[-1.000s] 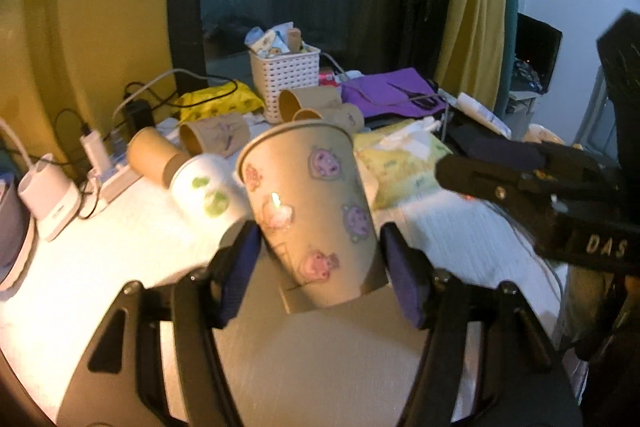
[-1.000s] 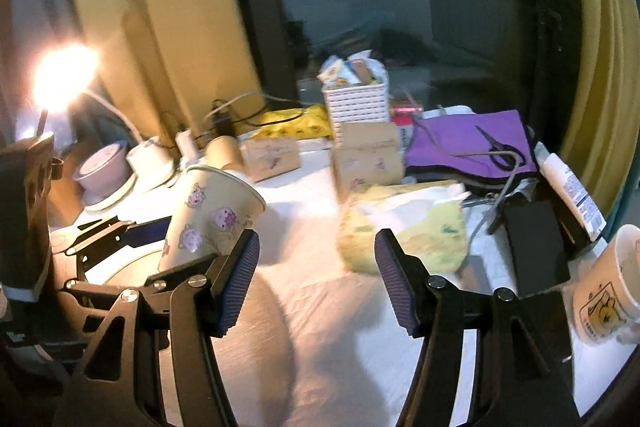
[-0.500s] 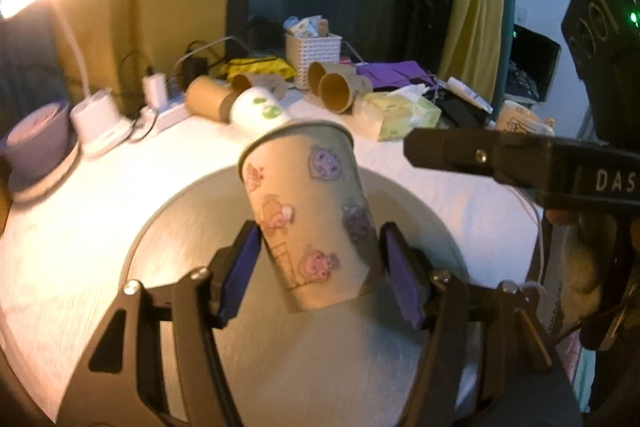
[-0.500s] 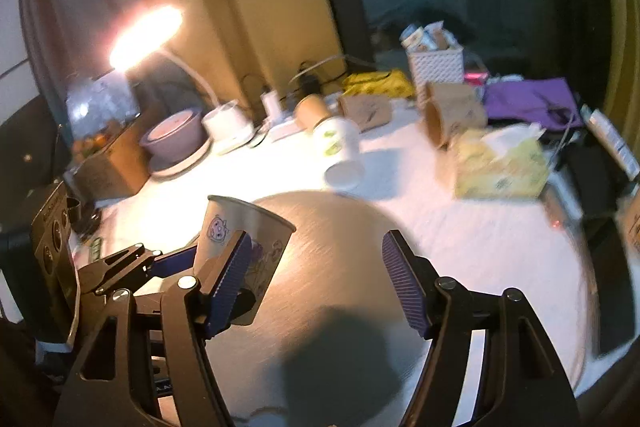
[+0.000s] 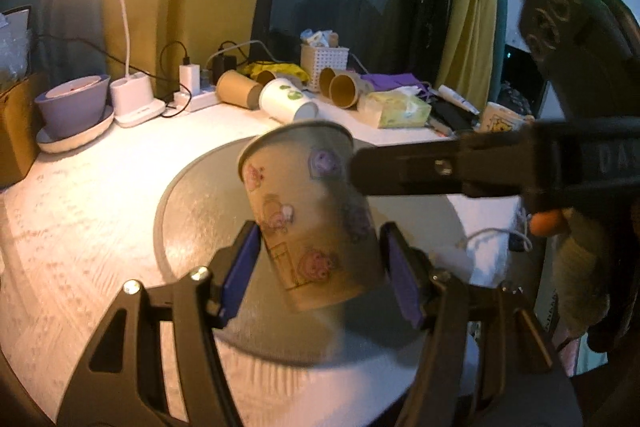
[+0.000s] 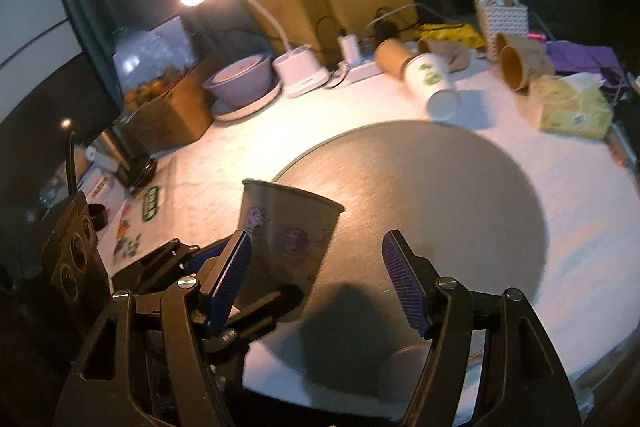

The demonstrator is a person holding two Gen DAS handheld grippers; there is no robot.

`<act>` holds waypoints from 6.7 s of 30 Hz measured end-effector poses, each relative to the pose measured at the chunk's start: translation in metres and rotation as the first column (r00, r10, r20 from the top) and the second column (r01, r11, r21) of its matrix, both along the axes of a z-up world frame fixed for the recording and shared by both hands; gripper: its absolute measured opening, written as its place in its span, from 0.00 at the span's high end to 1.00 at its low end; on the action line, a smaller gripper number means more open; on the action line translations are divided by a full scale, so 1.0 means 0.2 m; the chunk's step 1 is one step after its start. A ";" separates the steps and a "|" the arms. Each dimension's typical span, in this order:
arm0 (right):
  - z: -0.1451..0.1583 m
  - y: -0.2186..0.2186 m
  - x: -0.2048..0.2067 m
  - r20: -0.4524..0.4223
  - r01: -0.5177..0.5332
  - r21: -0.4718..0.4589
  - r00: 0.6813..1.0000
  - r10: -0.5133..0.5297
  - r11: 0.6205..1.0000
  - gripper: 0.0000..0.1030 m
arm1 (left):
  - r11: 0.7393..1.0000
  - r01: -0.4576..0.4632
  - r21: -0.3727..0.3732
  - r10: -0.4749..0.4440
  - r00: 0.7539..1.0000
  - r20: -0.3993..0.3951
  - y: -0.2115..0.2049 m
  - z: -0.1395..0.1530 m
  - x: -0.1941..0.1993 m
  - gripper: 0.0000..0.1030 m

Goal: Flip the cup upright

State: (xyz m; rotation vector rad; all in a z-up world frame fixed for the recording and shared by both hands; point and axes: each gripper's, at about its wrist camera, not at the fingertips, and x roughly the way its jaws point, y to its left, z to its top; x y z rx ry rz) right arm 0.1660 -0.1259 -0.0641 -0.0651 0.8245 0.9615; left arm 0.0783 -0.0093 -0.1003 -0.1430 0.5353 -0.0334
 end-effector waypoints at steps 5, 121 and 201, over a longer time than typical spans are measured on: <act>-0.02 0.05 -0.09 -0.064 -0.042 0.030 0.997 0.044 0.999 0.31 | 1.000 0.012 -0.014 -0.011 0.999 0.048 0.00 -0.01 -0.12 0.39; 0.06 -0.19 -0.35 0.340 0.232 -0.103 0.922 -0.185 0.967 0.31 | 0.991 -0.132 0.032 0.131 0.991 0.010 0.07 0.23 -0.24 0.22; 0.46 -0.41 -0.74 0.510 0.222 0.082 0.828 -0.232 0.972 0.31 | 0.988 -0.110 0.109 0.060 0.920 0.387 -0.15 0.74 -0.65 0.22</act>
